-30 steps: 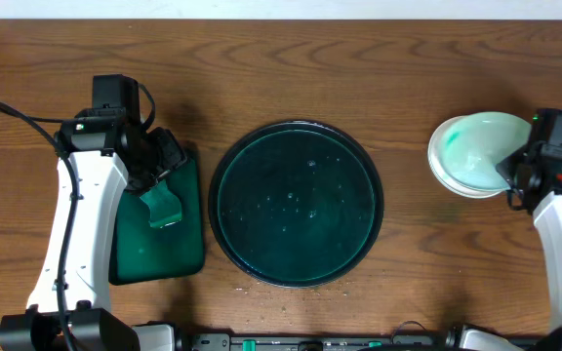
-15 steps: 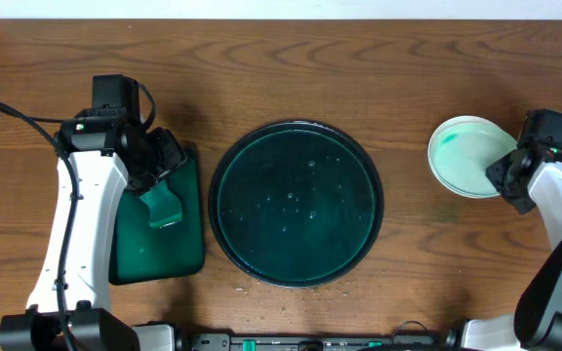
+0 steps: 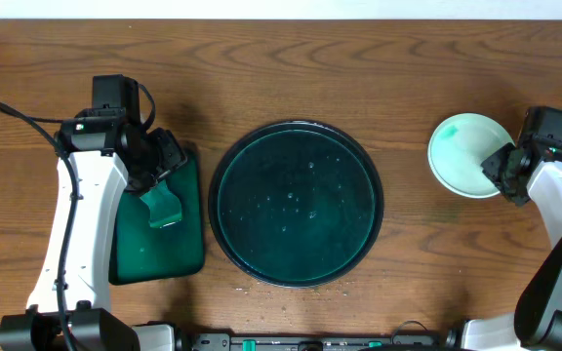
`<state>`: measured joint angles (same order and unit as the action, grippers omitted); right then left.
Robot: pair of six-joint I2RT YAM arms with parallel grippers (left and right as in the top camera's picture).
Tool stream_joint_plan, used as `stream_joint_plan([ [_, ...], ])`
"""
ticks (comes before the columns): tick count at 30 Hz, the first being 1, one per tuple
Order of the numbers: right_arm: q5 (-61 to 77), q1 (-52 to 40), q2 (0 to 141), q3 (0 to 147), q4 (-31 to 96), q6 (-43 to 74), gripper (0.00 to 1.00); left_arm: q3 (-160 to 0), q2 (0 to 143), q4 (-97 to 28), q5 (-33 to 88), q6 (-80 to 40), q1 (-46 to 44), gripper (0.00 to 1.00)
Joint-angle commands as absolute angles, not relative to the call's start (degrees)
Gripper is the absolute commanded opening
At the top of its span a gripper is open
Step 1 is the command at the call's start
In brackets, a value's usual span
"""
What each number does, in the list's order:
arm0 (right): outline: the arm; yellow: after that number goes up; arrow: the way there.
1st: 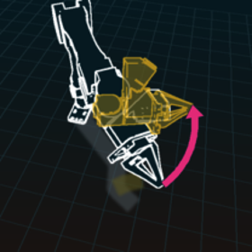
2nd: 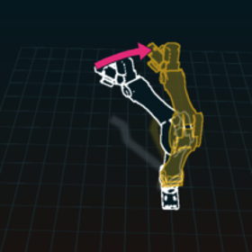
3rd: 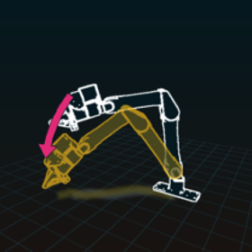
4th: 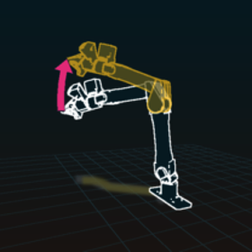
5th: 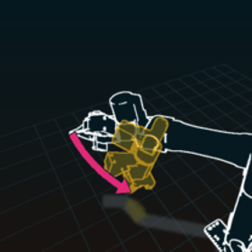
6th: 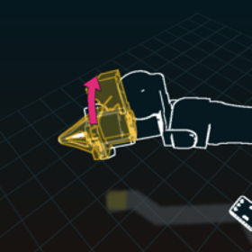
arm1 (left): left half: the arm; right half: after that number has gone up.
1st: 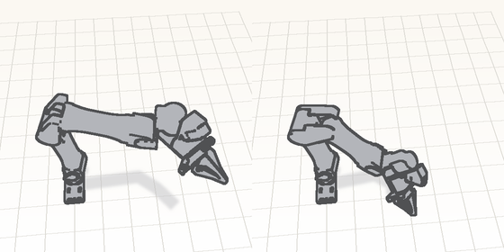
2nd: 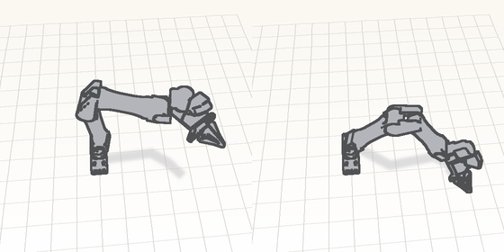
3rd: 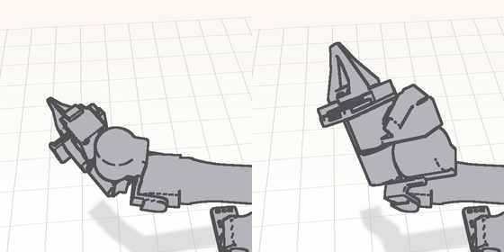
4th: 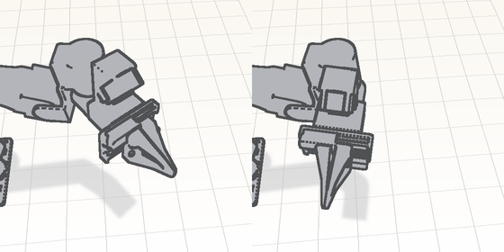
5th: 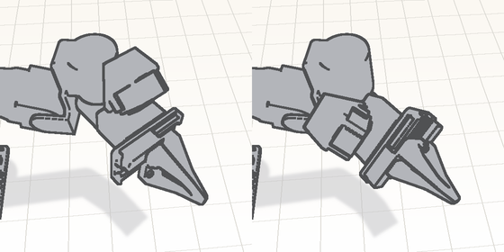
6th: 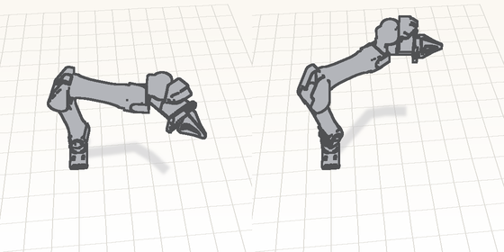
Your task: Clean dirty plates on tray and stack at the side
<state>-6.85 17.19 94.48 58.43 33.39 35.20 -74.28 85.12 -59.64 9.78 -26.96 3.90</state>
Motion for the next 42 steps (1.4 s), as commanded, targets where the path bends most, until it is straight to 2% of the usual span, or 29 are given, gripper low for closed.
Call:
stream_joint_plan([
  [1, -3.51, 15.09, 88.62, 58.39, 32.88, 25.76, 0.33, -73.60, 85.89, -59.18, 9.43, -22.57, 3.77, 0.70],
  [2, -1.26, 13.69, 85.17, 58.39, 32.08, 19.53, 0.36, -73.60, 85.86, -58.33, 9.41, -18.79, 3.77, 0.70],
  [5, 1.63, 11.29, 79.46, 58.48, 31.68, 13.61, 0.43, -73.63, 85.58, -57.21, 9.41, -17.69, 3.77, 0.70],
  [14, 2.00, 1.21, 60.53, 58.48, 31.68, 1.89, 0.61, -73.84, 79.22, -55.92, 9.43, -15.22, 3.77, 0.72],
  [21, 1.98, -5.06, 50.68, 58.48, 32.10, -3.99, 0.74, -73.84, 66.13, -57.39, 9.43, -13.50, 3.77, 0.75],
  [23, 1.96, -5.65, 48.80, 58.48, 32.32, -3.97, 0.99, -73.84, 61.56, -58.35, 9.43, -13.04, 3.77, 0.75],
  [35, 1.37, -5.67, 47.22, 58.46, 36.16, -3.92, 0.99, -73.84, 38.13, -63.83, 9.45, -12.67, 3.77, 0.75],
  [42, 1.37, -5.67, 47.27, 58.46, 39.70, -3.92, 0.99, -73.82, 34.79, -63.88, 9.45, -12.69, 3.77, 0.76],
])
